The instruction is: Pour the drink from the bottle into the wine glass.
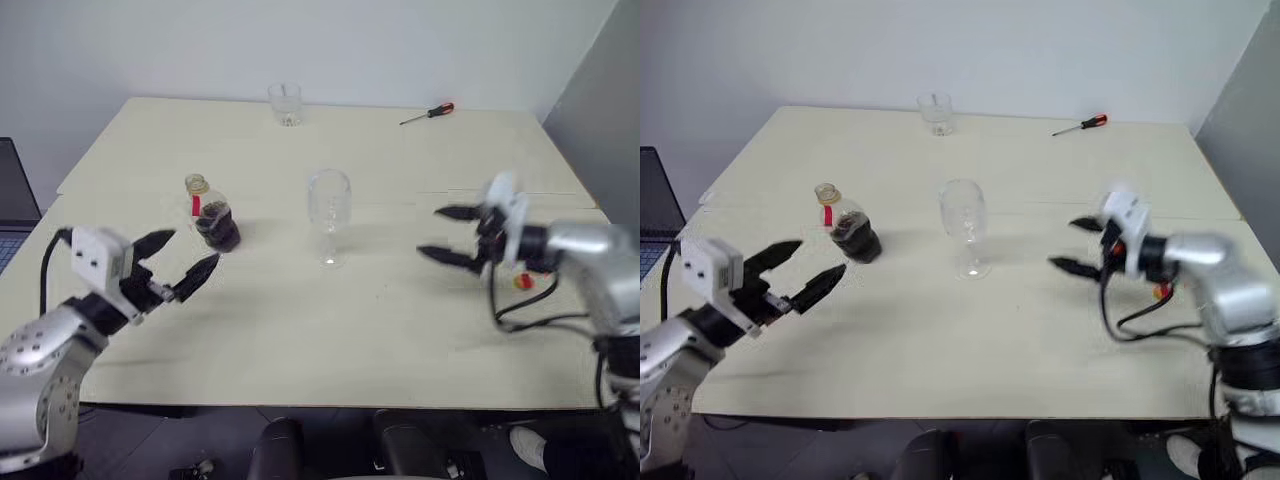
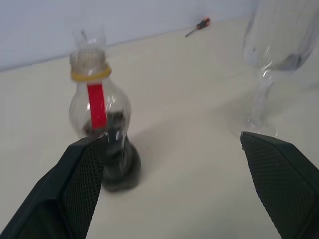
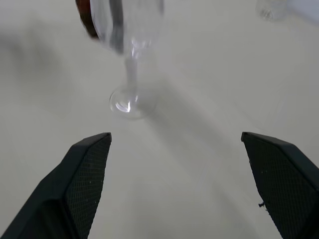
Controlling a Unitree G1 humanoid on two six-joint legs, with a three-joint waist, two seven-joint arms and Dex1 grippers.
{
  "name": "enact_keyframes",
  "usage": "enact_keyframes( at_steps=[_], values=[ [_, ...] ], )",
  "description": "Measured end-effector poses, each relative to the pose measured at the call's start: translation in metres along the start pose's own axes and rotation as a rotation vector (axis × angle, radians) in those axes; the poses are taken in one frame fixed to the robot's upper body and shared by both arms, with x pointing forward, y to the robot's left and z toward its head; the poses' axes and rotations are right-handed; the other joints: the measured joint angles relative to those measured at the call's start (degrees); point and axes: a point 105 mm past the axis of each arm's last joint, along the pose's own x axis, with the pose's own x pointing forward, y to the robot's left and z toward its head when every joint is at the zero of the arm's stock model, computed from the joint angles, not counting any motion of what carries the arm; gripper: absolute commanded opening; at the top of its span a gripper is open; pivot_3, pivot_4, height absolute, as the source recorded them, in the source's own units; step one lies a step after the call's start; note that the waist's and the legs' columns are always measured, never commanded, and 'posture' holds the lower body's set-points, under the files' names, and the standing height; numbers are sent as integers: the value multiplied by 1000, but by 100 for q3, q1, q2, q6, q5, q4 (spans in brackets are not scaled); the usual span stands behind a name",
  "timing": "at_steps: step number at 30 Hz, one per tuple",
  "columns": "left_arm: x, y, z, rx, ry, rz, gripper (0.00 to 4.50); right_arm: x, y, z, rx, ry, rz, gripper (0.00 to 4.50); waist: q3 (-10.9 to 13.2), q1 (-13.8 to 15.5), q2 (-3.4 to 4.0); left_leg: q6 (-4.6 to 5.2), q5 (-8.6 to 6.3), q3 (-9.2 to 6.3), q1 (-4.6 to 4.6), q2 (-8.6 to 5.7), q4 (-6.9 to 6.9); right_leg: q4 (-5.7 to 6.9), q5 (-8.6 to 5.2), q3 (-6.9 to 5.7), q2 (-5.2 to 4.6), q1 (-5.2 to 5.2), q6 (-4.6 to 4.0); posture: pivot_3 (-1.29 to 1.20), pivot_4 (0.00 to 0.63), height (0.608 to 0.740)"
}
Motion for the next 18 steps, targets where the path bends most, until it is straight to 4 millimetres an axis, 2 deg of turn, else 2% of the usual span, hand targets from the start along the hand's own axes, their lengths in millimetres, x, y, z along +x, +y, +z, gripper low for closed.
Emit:
enact_keyframes(
  at_steps=[3, 5, 9, 15, 18],
  values=[
    [-1, 14, -11, 17, -12, 102, 4500, 0, 10, 47, -63, -77, 81, 4459, -7, 18, -11, 0, 0, -6, 2, 9, -2, 0, -9, -11, 4, 5, -13, 0, 150, 740],
    [3, 20, -20, 40, 2, 145, 4500, 4, 15, 57, -55, -93, 122, 4459, -8, 36, -13, 0, 0, -2, 0, 6, -2, 0, -6, -9, 4, 5, -19, 0, 150, 740],
    [19, 23, -22, 85, -18, 175, 4500, 20, 26, 65, -56, -88, 190, 4459, -7, 107, -12, 0, 0, 3, -9, -3, 6, -4, 3, -5, 2, 2, -24, 0, 150, 740],
    [30, 31, -27, 87, -29, 209, 4500, 28, 33, 58, -44, -44, 221, 4459, -7, 124, -12, 1, 0, 10, -12, -3, 7, -6, 2, -8, -23, -1, -11, 0, 150, 740],
    [43, 30, -26, 80, -52, 180, 4500, 28, 34, 58, -44, -39, 213, 4459, -7, 134, -12, 1, 0, 8, -12, -4, 9, -2, 3, -19, -22, 2, -10, 0, 150, 740]
  ],
)
